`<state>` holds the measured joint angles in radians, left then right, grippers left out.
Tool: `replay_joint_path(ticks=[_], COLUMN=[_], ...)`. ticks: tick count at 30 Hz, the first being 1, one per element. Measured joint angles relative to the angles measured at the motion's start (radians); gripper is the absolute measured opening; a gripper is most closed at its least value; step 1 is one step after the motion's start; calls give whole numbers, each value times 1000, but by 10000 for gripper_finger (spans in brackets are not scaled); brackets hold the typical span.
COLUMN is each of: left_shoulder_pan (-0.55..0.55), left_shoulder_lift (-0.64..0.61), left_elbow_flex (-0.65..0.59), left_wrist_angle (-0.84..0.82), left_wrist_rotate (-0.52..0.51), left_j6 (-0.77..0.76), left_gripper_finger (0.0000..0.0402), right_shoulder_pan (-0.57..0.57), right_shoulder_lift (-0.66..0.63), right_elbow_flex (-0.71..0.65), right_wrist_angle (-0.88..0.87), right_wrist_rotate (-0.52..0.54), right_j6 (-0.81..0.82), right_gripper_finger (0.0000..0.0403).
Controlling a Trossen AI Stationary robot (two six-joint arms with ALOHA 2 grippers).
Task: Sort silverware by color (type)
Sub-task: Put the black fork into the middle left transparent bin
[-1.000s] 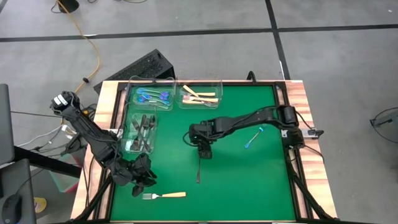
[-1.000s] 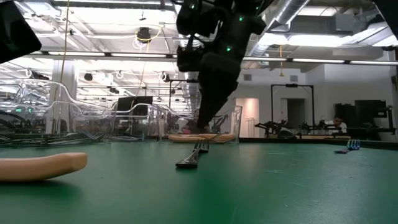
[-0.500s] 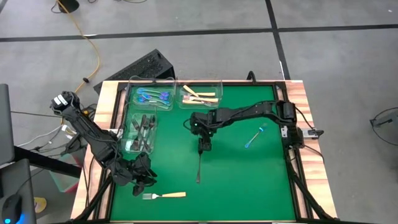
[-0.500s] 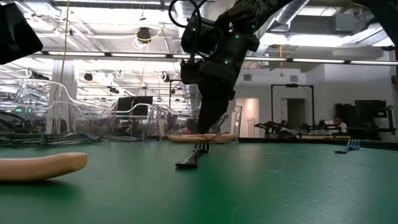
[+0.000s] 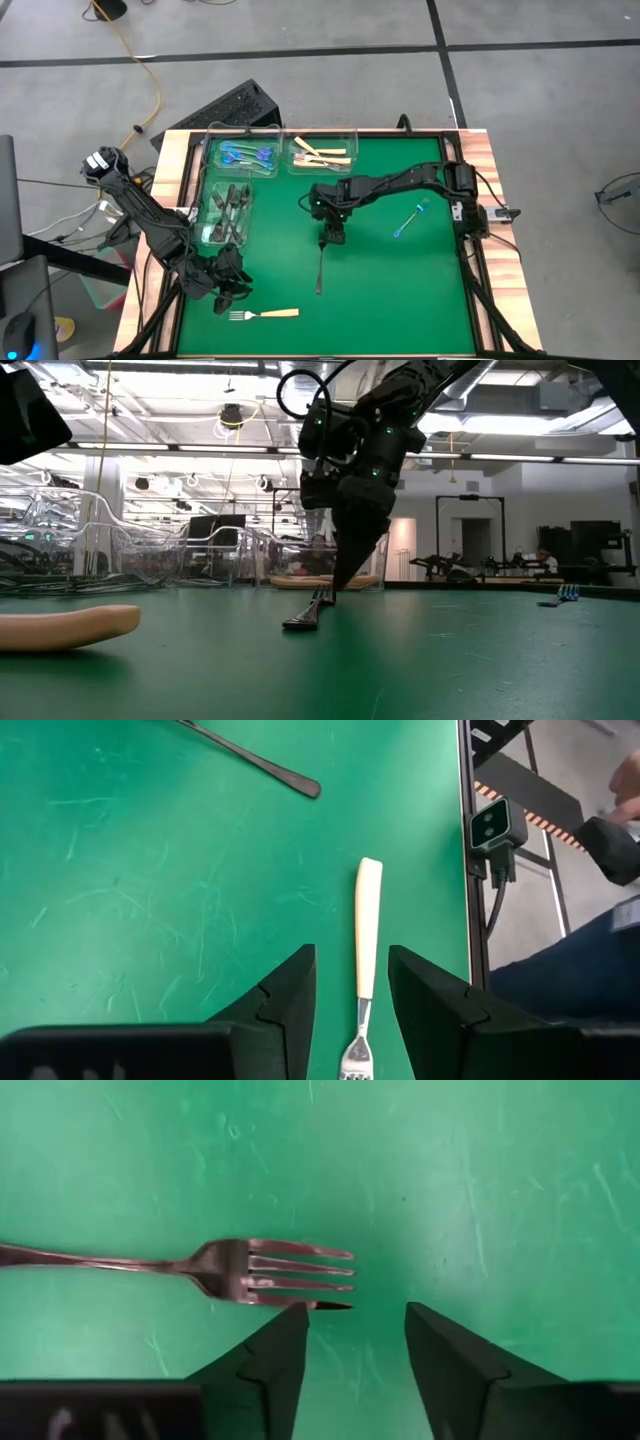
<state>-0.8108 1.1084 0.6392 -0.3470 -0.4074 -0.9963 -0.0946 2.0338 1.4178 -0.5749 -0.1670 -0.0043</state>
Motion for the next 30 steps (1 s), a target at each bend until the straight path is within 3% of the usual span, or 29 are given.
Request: replay_joint_path(ticks=[5, 14, 23, 30], left_shoulder_pan=[1, 0, 0, 0], left_shoulder_lift=[0, 0, 0, 0], left_elbow_flex=[0, 0, 0, 0], left_wrist_angle=[0, 0, 5, 5], left_wrist_rotate=[-13, -16, -16, -20], left_j6=[5, -1, -2, -2], left_gripper_finger=[112, 112, 112, 112], right_shoulder_pan=[1, 2, -2, -14], right_shoulder_lift=[0, 0, -12, -13], right_elbow_flex=[0, 0, 1, 78], right_wrist_angle=[8, 8, 16, 2], right_wrist_rotate=[-16, -16, 35, 38], right_j6=[-4, -4, 11, 3], right_gripper_finger=[145, 12, 5, 2])
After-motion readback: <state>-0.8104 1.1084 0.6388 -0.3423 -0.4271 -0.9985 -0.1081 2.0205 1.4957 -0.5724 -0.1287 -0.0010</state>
